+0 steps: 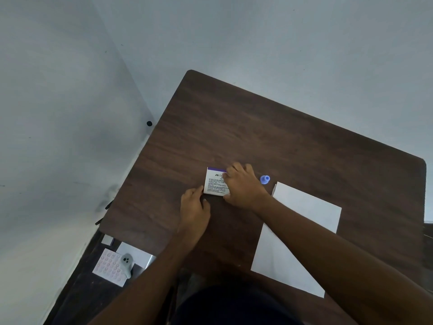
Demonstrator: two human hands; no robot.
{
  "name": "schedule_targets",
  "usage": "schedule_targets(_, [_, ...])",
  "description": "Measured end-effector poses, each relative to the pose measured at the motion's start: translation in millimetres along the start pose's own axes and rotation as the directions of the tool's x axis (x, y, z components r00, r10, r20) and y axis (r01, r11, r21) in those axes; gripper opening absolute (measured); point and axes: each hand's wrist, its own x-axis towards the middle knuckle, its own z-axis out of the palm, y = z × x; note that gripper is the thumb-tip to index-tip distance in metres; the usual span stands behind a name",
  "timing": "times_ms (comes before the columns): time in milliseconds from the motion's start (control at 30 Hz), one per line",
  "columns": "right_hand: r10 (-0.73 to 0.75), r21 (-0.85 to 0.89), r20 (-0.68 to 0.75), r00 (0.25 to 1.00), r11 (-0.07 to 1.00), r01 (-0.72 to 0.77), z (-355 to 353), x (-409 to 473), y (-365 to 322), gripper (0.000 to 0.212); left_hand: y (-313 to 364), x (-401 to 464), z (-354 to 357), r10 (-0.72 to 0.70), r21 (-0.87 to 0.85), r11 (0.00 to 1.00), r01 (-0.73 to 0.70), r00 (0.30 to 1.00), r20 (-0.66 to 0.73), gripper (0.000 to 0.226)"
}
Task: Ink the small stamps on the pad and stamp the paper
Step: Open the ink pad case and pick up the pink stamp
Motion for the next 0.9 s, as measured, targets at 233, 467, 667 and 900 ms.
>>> schedule_targets(233, [0.0, 0.126, 0.116, 0.993, 0.992, -0.015, -7.1, 0.7, 7.8, 0.058, -7.0, -9.3, -1.6, 0.054, 0.032, 0.998, -0.055, 0.999, 0.004, 0.043])
schedule_targets(467, [0.049, 0.18, 0.053, 0.997, 0.982, -0.058, -33.9, 0.5, 17.6, 0.037, -3.5, -16.7, -2.0, 0.132, 0.196, 0.971, -0.139, 0.99, 0.052, 0.053])
schedule_targets(667, [0.198, 0.314, -0.086, 0.976, 0.936, -0.162, -52.2, 14.8, 32.7, 0.025, -0.3, -19.1, -0.6, 0.1, 0.209, 0.971, -0.112, 0.993, 0.066, 0.055])
schedule_targets(900, [0.348, 0.368, -0.15, 0.925, 0.888, -0.275, -51.1, 43.5, 43.1, 0.018, 1.7, -19.7, 1.5, 0.064, 0.211, 0.974, -0.079, 0.995, 0.075, 0.054])
